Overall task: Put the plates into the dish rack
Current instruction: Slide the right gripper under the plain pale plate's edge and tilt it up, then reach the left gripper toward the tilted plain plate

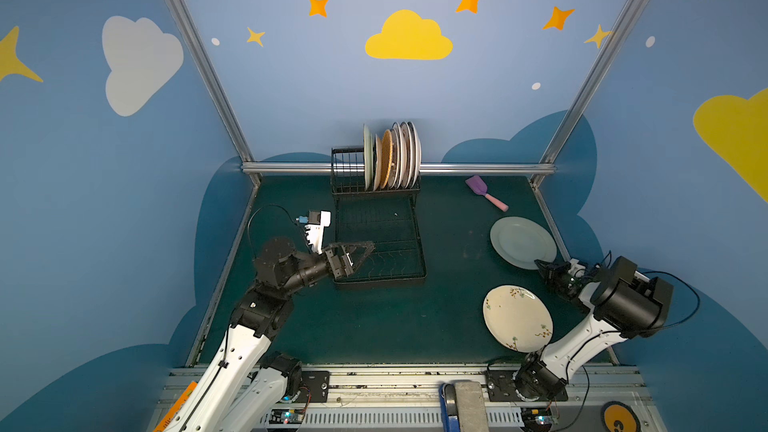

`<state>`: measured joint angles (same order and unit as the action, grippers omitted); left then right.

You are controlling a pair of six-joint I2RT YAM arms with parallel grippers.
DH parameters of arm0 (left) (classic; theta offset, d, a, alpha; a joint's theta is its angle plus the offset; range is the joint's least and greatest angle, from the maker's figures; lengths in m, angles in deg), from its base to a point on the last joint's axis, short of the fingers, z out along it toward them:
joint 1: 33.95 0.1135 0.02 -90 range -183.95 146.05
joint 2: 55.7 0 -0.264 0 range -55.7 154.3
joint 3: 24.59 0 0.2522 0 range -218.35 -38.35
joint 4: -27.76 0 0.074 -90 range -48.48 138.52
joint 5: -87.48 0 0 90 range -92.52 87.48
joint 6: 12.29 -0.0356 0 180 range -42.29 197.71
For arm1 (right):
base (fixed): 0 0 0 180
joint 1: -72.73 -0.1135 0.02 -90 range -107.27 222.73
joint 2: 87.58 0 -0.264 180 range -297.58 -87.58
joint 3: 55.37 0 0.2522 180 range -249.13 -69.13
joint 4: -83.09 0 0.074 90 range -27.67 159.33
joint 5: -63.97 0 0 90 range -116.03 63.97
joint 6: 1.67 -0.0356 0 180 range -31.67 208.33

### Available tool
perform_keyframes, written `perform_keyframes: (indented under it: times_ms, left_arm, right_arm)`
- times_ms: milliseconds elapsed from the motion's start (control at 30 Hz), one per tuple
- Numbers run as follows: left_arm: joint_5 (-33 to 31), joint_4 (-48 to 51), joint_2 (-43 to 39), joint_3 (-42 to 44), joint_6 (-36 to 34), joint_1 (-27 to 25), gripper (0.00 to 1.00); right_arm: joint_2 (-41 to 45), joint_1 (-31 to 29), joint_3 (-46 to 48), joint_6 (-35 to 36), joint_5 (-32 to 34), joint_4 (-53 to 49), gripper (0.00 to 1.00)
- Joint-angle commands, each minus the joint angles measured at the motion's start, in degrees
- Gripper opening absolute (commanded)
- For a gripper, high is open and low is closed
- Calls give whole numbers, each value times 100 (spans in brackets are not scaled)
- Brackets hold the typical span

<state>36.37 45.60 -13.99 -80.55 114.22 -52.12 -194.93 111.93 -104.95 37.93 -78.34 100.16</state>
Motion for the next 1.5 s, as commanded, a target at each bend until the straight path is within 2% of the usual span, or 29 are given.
perform_keyframes:
  times_ms: [0, 267, 533, 733, 933, 1100, 1267, 1467]
  left_arm:
    - [-198, 327, -198, -189, -278, -16, 100]
    - [-475, 776, -529, -44, -581, -18, 100]
    - [-607, 753, -638, 95, -666, -18, 100]
    - [-682, 482, -536, 184, -643, -19, 100]
    - [-846, 68, -439, 274, -584, -68, 100]
    - [-694, -197, 57, 117, -1046, -461, 100]
    - [-1122, -129, 614, -216, -1917, -1271, 100]
    - [-1467, 9, 1335, -701, -2878, -1873, 100]
  right_arm:
    - [5, -146, 37, -174, -67, 2, 2]
    - [197, -504, -5, -198, -188, 140, 0]
    - [891, -822, 0, -232, -251, -39, 0]
    - [1035, -1073, 39, -657, -417, 311, 0]
    - [1304, -1387, -56, -810, -422, 145, 0]
    - [1727, -1694, -154, -884, -455, -220, 0]
    - [2378, -2010, -230, -714, -446, -982, 0]
    - [3051, -2386, -468, -350, -526, -2194, 0]
